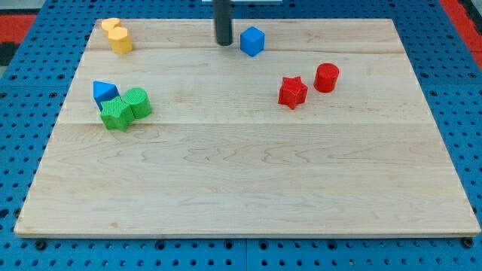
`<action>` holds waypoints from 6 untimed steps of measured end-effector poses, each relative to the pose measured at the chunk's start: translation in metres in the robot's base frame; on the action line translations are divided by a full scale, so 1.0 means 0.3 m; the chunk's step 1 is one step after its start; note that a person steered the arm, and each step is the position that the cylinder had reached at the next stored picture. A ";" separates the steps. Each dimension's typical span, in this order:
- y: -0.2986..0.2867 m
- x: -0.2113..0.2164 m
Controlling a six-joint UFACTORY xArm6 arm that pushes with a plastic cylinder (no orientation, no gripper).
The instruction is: Push the blue cube to the right side
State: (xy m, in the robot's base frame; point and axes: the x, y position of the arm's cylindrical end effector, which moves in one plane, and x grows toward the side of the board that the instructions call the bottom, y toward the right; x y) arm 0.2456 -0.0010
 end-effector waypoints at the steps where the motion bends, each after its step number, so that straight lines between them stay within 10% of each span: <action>1: 0.356 0.000; 2: 0.441 0.002; 5: -0.709 0.187; 6: -0.759 0.384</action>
